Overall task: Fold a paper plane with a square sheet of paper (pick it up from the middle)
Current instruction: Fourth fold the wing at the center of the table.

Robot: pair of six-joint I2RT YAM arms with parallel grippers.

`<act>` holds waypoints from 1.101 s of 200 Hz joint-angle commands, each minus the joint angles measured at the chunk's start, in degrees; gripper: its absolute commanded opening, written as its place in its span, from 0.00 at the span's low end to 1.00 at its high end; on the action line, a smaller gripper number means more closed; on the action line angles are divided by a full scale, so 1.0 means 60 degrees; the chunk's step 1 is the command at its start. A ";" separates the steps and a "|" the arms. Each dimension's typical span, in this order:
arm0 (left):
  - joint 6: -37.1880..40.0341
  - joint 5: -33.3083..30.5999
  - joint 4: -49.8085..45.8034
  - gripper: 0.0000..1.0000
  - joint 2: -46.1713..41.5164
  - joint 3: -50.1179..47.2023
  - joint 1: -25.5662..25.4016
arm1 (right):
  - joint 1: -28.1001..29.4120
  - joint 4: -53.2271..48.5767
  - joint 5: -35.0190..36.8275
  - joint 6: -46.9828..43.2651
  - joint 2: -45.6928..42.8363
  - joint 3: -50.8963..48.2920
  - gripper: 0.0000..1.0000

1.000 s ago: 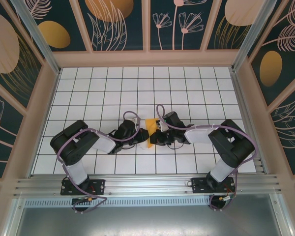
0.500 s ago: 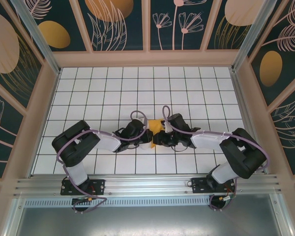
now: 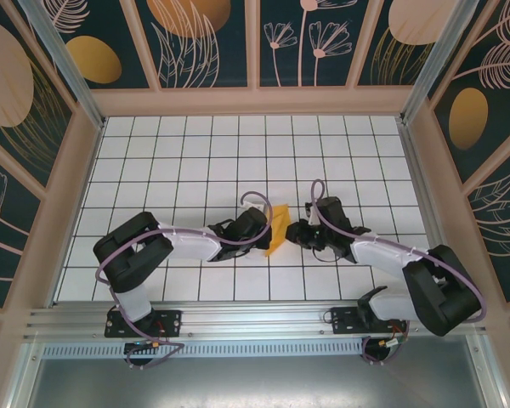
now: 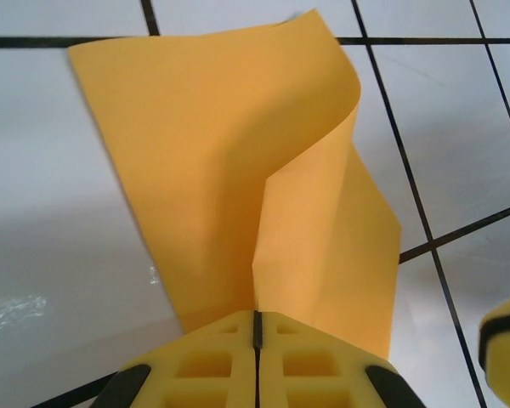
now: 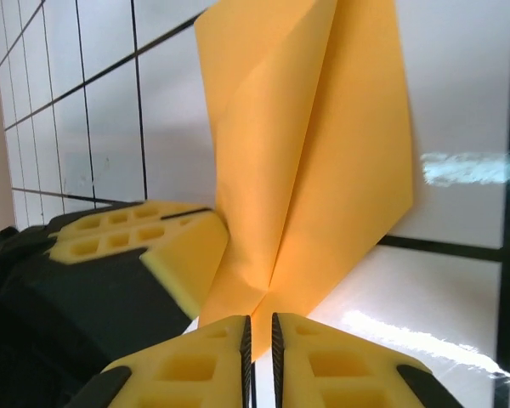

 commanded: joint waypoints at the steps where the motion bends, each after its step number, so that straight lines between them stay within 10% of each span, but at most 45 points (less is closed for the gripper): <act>1: 0.0516 -0.0617 -0.0875 0.08 -0.0119 0.0446 -0.0211 | -0.0144 0.0194 -0.0393 -0.0254 0.0327 0.0204 0.17; 220: -0.0719 -0.0779 -0.0730 0.02 0.0526 0.0670 -0.0765 | -0.0375 0.0504 -0.0213 -0.0320 0.0965 0.0182 0.11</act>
